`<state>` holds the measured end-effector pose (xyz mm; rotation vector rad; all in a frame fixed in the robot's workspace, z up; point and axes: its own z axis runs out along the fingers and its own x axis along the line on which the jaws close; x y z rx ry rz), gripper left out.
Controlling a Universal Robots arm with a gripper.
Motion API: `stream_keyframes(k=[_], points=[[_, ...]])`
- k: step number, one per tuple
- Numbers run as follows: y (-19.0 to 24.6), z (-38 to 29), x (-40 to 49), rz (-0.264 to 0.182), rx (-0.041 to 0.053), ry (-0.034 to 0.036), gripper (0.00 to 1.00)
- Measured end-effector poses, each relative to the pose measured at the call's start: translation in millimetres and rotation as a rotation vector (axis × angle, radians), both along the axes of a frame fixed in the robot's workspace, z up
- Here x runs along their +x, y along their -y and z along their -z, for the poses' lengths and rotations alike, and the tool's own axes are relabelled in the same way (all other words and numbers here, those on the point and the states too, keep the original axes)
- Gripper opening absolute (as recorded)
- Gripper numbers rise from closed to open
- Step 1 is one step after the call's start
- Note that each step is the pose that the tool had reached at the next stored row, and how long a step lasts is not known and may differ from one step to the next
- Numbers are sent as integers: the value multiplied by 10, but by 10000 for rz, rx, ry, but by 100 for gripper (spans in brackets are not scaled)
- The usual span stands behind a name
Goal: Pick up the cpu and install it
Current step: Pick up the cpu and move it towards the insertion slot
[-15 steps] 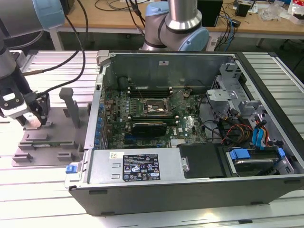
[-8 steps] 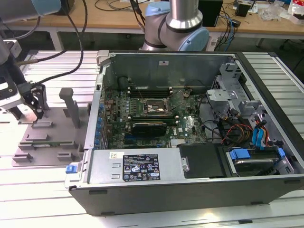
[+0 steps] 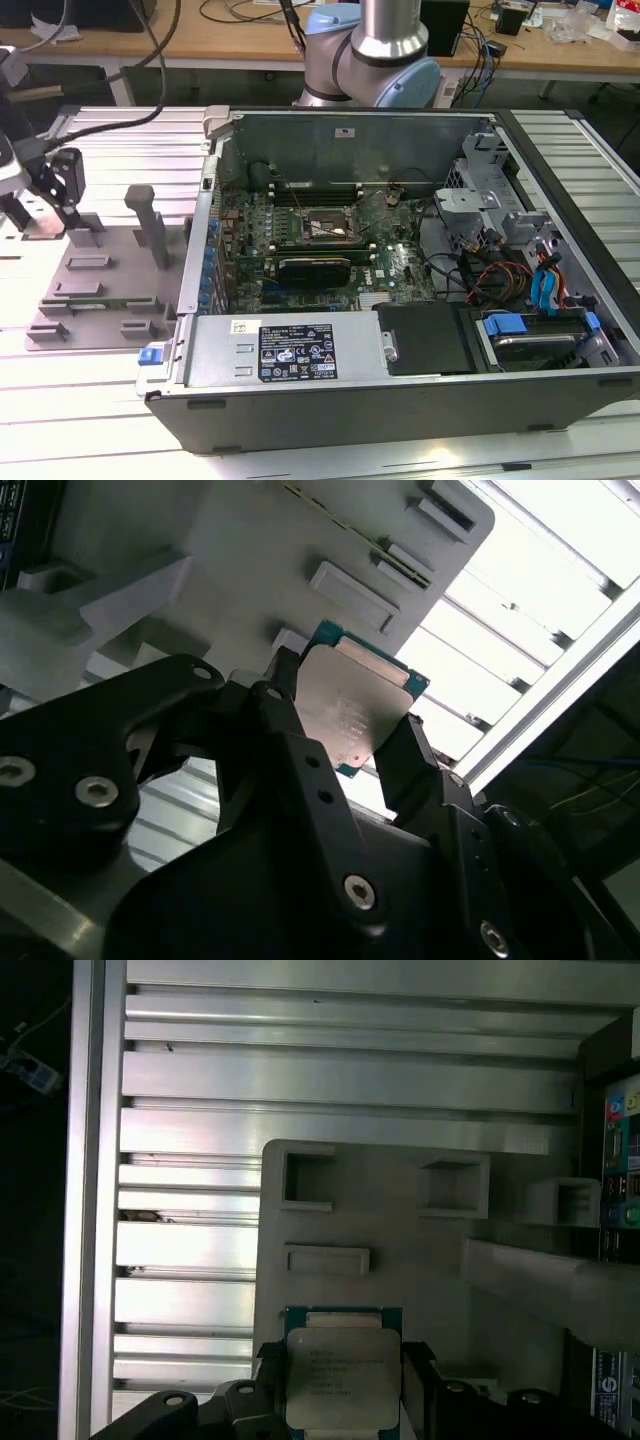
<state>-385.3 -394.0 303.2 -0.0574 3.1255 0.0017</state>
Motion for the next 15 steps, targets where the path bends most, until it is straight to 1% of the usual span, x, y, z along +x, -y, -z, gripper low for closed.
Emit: stream_keyframes(k=[2,5,8,10,13,15], points=[[0,-178,0,0,0,1,55],[0,-386,0,1,0,1,55],[0,-478,0,0,-1,-1,55],[0,-516,0,0,0,1,55],[0,-628,0,0,0,0,55],[0,-677,0,0,0,0,55]])
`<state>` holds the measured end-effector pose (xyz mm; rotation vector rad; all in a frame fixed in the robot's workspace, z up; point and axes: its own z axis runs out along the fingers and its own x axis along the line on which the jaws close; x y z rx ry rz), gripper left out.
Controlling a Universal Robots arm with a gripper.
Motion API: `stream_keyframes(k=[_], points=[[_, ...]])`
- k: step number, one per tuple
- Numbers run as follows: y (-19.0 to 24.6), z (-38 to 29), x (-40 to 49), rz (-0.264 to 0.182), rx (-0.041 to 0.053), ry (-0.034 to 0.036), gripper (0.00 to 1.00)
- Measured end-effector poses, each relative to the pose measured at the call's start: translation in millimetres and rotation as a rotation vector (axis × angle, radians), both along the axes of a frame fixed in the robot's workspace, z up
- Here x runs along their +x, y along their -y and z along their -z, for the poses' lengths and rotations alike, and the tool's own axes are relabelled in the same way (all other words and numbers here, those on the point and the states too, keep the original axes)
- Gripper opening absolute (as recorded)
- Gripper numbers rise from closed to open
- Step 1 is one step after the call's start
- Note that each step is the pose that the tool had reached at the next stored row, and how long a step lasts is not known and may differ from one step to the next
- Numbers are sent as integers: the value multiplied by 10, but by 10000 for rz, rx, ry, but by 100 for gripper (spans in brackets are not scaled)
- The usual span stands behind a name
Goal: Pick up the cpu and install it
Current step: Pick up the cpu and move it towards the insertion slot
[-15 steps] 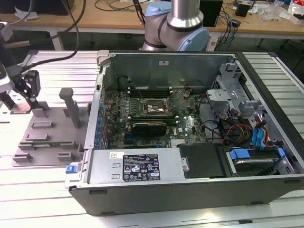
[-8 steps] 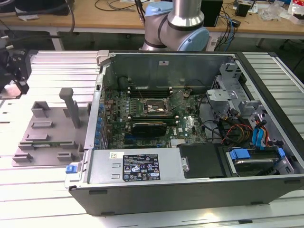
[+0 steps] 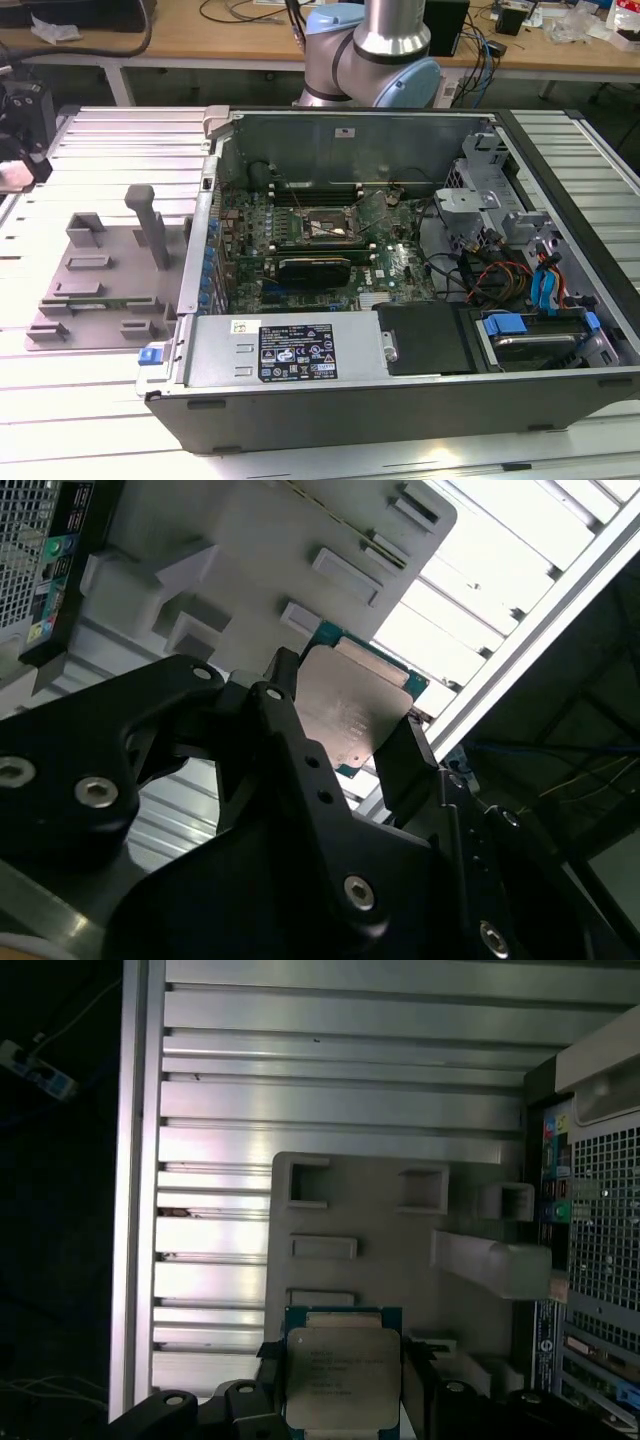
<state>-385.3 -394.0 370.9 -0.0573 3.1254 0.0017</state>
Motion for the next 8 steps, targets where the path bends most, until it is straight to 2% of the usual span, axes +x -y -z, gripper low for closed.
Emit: stream_keyframes(k=[2,8], points=[[0,-47,0,0,0,-1,55],[0,-103,0,0,0,0,55]])
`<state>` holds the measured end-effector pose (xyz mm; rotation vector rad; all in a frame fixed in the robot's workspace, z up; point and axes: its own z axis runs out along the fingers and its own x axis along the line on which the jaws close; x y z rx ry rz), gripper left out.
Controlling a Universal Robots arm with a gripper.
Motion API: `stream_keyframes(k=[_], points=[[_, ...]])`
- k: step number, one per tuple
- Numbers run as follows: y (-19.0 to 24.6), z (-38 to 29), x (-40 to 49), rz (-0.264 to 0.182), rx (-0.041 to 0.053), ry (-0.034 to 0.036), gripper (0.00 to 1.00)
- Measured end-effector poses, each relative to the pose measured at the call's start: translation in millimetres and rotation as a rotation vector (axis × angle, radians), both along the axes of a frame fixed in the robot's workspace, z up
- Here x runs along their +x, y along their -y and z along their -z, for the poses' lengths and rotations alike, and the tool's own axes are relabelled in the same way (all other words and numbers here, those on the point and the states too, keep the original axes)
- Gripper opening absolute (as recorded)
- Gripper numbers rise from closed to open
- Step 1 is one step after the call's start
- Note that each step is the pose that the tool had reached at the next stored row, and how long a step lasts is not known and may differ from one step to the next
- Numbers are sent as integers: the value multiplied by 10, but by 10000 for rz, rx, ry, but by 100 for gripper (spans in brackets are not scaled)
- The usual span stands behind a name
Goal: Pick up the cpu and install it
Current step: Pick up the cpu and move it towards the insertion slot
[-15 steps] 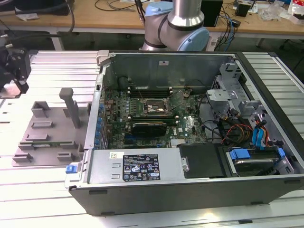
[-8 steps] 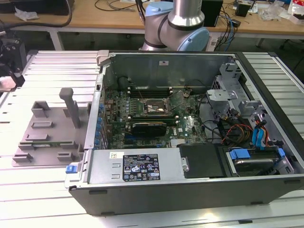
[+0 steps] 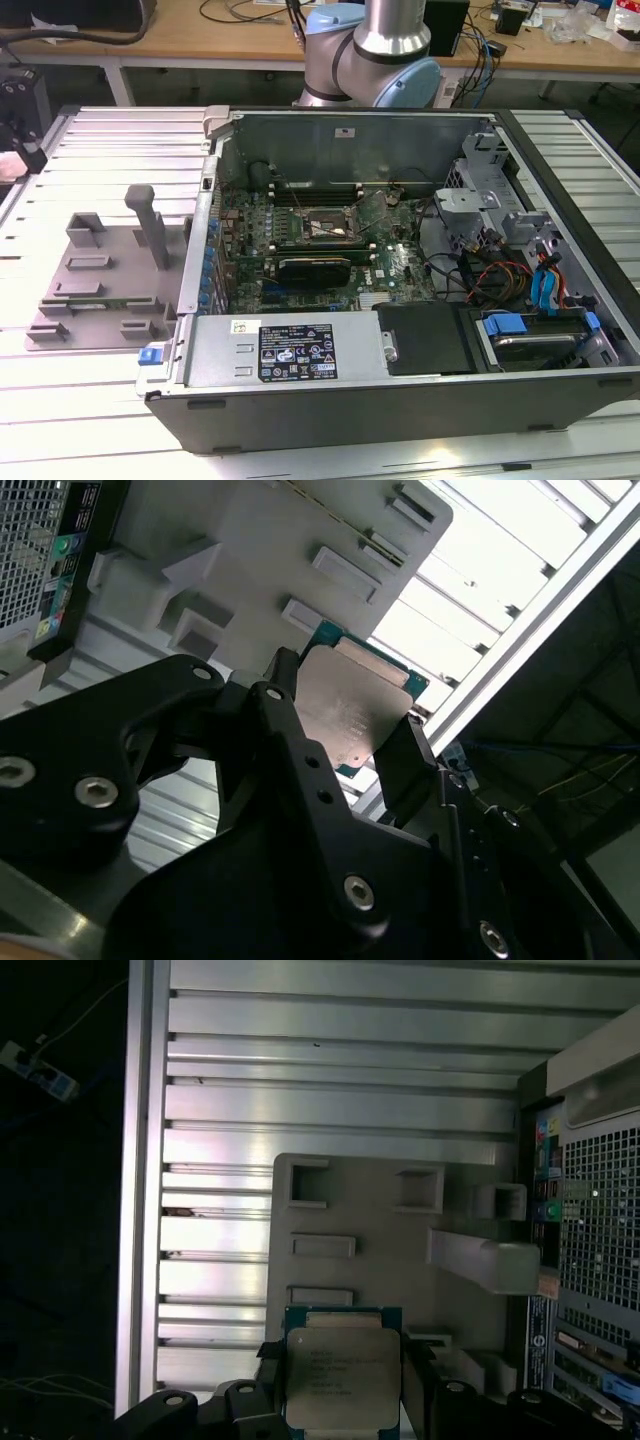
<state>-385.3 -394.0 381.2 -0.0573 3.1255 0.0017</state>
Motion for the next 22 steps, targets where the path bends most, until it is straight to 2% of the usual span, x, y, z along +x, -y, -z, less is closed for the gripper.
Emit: stream_keyframes(k=[5,9,13,18,22], points=[[0,-82,0,0,0,0,55],[0,-123,0,0,-1,-1,55],[0,-231,0,0,0,1,55],[0,-242,9,-2,-2,-2,55],[0,-241,85,0,-1,0,55]])
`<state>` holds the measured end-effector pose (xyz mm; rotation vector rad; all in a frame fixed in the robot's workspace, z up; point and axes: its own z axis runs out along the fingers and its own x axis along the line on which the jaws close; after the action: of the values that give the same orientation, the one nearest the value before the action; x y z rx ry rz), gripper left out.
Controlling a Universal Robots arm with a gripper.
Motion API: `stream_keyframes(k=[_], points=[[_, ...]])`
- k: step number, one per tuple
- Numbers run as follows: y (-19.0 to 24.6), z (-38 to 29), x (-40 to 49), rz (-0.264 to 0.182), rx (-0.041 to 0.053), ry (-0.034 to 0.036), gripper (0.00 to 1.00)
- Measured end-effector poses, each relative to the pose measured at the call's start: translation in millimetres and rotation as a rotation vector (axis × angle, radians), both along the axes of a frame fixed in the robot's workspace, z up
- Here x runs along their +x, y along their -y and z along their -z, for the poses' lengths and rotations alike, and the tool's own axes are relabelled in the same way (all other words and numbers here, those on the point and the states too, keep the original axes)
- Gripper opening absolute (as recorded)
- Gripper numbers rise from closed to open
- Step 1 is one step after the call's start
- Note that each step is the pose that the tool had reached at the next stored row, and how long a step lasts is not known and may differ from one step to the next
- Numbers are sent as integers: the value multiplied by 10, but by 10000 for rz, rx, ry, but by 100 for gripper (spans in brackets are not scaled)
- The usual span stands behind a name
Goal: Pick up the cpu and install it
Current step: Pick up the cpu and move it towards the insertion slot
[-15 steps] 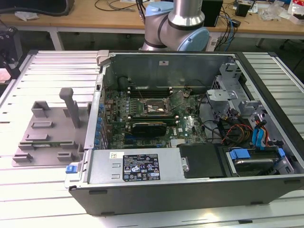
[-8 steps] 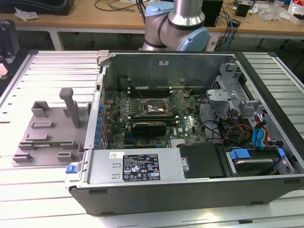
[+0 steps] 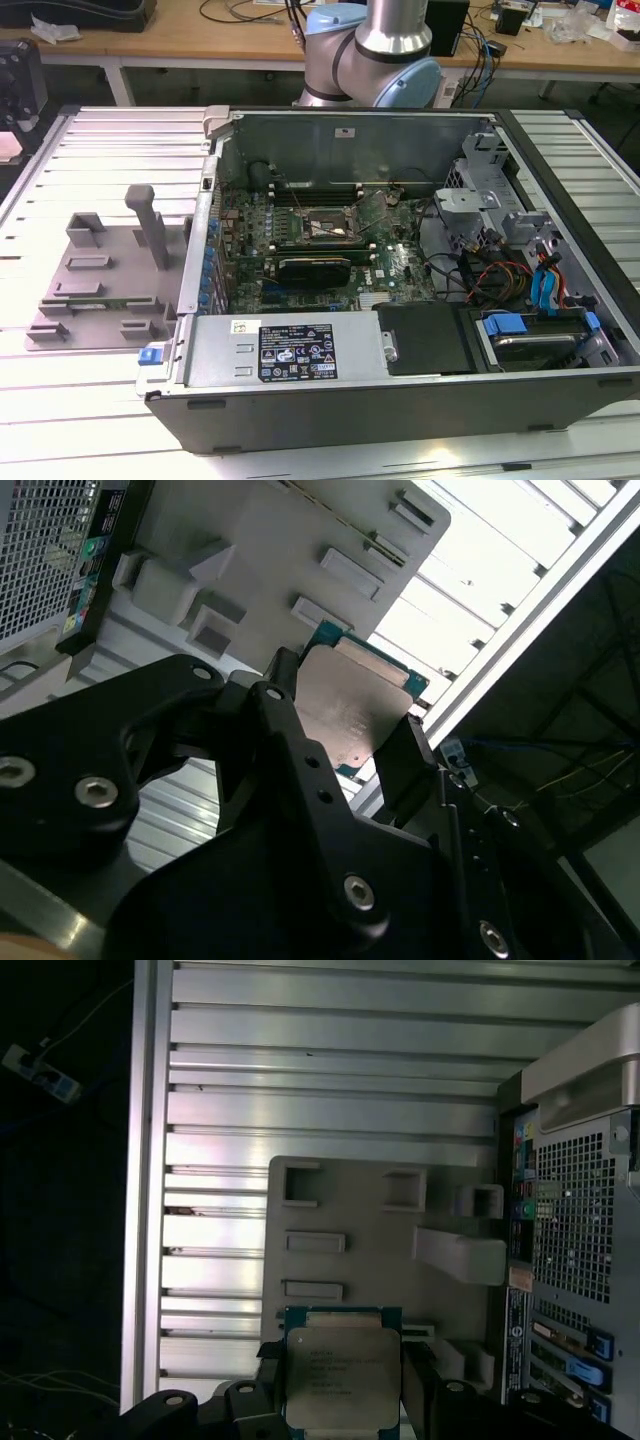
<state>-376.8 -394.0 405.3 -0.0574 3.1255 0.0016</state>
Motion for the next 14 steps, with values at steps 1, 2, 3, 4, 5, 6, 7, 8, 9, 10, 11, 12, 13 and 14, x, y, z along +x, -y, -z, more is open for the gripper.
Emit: stream_keyframes(k=[1,2,3,4,5,6,7,8,9,10,11,12,13,14], points=[[0,0,17,0,0,0,55],[0,0,35,0,0,0,55],[0,0,60,0,0,0,55],[0,0,74,0,0,0,55],[0,0,84,0,1,1,55],[0,0,103,0,0,0,55],[0,1,119,0,1,1,55],[0,0,149,0,0,0,55],[0,0,170,0,0,0,55],[0,0,201,0,0,0,55],[0,0,224,0,0,0,55],[0,0,256,0,1,0,55],[0,0,286,0,1,0,55],[0,0,322,1,1,0,55]])
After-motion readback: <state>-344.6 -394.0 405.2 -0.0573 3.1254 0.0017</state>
